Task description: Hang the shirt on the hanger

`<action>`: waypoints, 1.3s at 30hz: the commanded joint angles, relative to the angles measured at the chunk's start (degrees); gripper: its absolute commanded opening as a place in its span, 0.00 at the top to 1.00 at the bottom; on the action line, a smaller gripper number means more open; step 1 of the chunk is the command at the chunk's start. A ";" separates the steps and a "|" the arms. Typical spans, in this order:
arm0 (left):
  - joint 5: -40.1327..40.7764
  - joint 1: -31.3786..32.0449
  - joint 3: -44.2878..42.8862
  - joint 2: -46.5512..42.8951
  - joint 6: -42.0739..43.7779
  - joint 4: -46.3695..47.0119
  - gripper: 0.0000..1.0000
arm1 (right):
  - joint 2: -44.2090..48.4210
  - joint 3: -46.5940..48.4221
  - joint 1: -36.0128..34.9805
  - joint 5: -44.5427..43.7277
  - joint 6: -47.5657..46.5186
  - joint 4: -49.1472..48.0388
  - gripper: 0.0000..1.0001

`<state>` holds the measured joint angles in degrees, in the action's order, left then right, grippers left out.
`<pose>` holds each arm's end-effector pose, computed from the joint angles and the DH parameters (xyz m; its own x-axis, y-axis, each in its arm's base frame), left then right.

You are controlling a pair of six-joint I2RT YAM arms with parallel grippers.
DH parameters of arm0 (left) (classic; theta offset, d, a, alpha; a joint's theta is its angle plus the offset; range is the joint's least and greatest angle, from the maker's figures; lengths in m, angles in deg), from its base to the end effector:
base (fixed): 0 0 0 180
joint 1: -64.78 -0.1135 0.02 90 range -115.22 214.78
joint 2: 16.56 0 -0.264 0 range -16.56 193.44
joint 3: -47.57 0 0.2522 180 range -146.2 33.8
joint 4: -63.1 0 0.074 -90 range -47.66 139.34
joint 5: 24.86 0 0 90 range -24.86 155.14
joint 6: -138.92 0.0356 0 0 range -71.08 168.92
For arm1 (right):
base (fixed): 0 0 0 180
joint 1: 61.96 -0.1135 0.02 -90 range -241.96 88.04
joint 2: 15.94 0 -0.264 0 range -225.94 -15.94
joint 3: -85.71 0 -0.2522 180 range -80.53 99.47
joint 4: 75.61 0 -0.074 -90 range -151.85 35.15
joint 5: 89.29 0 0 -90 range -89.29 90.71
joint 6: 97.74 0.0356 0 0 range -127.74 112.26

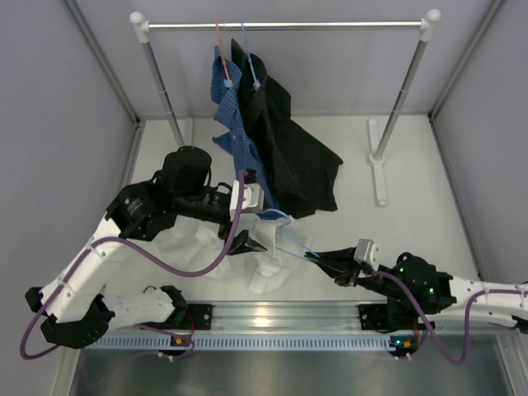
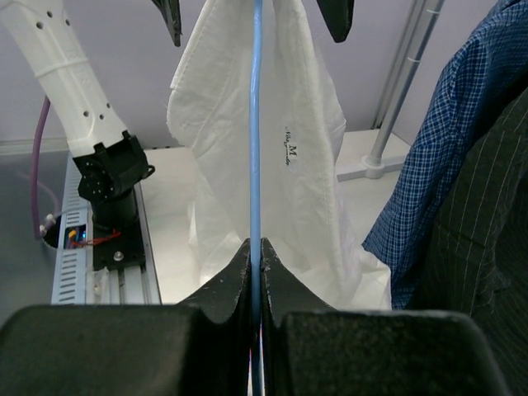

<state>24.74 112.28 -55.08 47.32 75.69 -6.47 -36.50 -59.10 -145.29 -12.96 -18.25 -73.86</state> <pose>0.1095 -0.1536 0.4567 0.1134 0.3839 -0.9164 0.9929 -0.0771 0.0906 0.0226 0.1209 0.2941 0.1966 0.1554 -0.9681 -0.9179 0.3763 -0.1260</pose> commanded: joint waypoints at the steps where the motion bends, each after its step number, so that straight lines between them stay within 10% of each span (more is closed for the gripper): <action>1: -3.01 0.04 0.20 -0.16 -0.48 0.62 0.02 | -0.10 2.83 0.62 1.28 -0.48 0.32 1.00; 15: -4.16 0.04 2.75 0.63 -1.10 0.53 0.42 | 1.66 2.21 0.62 1.54 -0.66 0.41 1.00; 21: -5.91 0.04 2.75 0.46 -0.66 0.44 1.00 | 2.19 2.21 0.63 2.24 -0.92 0.41 1.00; 28: -5.75 0.04 3.36 -1.12 0.83 0.53 1.00 | 2.36 2.30 0.62 1.20 -0.05 0.32 0.98; 31: -1.62 0.04 3.01 -1.30 0.92 0.70 1.00 | 2.80 2.39 0.71 -6.07 1.80 1.02 0.52; 33: 0.84 0.04 3.18 -1.65 -0.22 1.32 1.00 | 3.59 2.65 0.63 -9.69 3.64 2.51 0.01; 39: 10.95 0.04 6.43 -7.78 -3.82 7.37 1.00 | 11.49 3.88 0.62 -32.11 20.85 17.97 0.01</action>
<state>30.34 112.50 -49.66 44.41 73.78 -5.53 -28.56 -58.51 -145.03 -31.50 -8.37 -64.99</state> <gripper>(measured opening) 0.075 0.992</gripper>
